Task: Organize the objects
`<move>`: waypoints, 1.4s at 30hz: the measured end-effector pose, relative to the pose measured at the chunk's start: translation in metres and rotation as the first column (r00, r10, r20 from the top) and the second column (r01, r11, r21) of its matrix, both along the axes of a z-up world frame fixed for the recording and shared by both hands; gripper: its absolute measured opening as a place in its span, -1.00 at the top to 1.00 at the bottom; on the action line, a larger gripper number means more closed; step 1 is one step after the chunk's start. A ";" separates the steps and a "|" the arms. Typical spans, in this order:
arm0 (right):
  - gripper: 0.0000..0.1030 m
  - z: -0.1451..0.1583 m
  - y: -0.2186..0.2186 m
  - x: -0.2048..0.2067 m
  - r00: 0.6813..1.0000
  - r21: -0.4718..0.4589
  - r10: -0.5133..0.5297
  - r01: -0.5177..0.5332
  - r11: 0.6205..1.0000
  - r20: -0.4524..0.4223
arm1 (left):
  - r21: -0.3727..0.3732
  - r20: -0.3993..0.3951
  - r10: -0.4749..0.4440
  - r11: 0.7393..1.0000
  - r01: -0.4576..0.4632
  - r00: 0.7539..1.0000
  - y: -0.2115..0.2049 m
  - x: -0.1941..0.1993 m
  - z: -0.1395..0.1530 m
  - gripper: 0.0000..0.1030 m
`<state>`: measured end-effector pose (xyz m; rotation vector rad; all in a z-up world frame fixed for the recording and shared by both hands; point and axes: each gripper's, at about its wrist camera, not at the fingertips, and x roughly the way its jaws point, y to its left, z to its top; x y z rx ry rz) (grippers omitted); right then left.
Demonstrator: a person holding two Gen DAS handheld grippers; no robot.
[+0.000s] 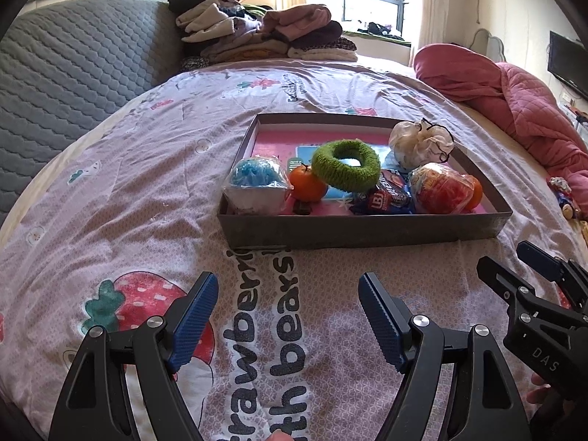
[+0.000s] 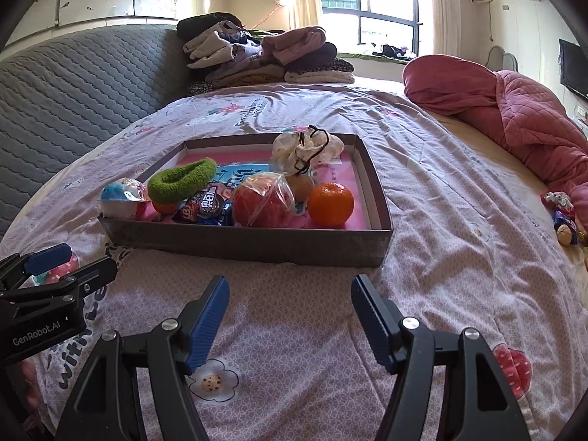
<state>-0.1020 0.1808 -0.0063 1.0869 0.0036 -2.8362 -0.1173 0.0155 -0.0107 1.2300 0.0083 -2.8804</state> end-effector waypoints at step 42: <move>-0.33 -0.014 -0.001 0.000 0.999 0.018 -0.002 0.002 1.000 0.034 | -0.006 0.008 -0.006 1.000 0.006 1.000 0.000 -0.003 -0.010 -0.55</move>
